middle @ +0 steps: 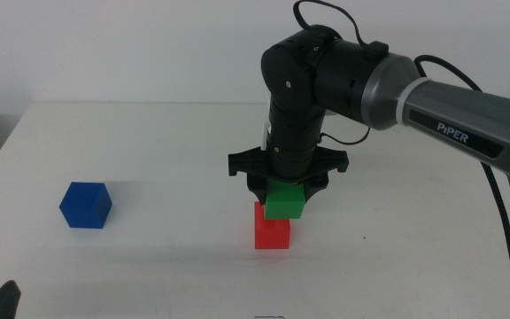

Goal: Stack red cubes first, then green, then blue cubes in a specific spot.

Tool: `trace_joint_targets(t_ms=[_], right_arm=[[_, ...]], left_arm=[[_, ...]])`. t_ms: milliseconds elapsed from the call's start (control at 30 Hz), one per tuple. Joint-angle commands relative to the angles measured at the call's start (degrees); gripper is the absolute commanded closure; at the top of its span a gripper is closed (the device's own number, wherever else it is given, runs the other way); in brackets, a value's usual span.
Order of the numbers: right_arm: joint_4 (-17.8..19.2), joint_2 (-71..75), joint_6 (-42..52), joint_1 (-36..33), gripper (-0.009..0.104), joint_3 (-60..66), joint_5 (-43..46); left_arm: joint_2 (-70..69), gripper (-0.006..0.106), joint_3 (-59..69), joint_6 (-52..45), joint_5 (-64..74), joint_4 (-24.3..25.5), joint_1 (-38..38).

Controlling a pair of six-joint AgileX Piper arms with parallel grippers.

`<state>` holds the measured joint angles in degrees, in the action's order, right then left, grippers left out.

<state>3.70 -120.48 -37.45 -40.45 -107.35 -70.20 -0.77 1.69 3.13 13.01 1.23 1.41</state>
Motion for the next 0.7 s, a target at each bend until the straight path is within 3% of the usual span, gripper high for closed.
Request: trace_joint_targets(t_ms=[0,667], right_arm=[[1.83,3.56,0.55,-0.43,0.096,-1.97,-3.75],[2.43,3.16,0.16,-1.68,0.096,-1.97,3.3]], left_arm=[[-1.15,0.007,-0.17,0.37,-4.45,-0.04,0.1],[-1.15,0.007,-0.17,0.37,-4.45,-0.04,0.1]])
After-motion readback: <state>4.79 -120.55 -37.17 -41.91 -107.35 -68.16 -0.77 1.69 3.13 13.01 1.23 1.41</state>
